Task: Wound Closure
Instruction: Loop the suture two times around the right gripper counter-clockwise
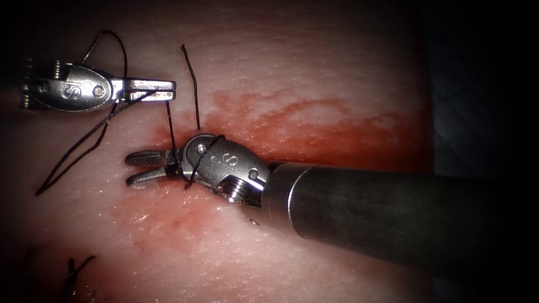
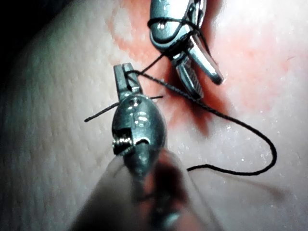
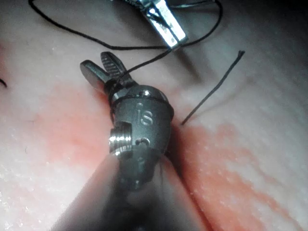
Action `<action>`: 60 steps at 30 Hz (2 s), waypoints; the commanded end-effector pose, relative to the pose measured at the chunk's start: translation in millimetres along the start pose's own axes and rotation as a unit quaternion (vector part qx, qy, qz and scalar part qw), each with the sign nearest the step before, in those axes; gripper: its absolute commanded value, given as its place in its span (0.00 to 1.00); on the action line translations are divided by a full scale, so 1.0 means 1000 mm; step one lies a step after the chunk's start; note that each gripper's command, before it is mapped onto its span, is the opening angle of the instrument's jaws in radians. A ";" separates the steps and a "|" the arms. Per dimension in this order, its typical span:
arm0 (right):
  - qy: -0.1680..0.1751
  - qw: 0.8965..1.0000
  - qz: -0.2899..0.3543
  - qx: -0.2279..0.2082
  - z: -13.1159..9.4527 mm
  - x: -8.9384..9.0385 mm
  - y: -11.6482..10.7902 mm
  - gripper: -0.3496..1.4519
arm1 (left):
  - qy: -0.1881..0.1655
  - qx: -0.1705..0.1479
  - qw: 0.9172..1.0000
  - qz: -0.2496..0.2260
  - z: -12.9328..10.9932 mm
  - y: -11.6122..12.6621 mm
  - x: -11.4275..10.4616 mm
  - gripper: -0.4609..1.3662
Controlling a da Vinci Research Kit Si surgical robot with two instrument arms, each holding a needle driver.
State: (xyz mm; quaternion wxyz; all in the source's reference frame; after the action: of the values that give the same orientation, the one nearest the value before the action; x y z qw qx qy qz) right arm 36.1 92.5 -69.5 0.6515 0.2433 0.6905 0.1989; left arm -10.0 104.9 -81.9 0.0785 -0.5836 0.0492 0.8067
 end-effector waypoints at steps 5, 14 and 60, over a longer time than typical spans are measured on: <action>0.043 0.999 0.006 0.004 -0.0005 0.0004 0.0000 0.25 | -0.001 0.000 1.000 -0.004 0.0001 0.0008 -0.0009 0.06; 0.108 0.994 0.014 0.011 -0.0017 0.0013 0.0002 0.25 | -0.009 -0.002 1.000 -0.007 0.0001 0.0021 -0.0024 0.06; 0.170 0.917 0.129 -0.336 -0.0045 0.0016 0.0024 0.19 | -0.028 -0.009 0.999 0.013 -0.0017 0.0082 -0.0020 0.06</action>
State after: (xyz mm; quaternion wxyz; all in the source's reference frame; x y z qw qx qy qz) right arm 31.8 95.4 -68.9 0.5383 0.0556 0.6347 0.5516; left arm -9.3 96.3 -80.6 0.0665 -0.5606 0.0509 0.8238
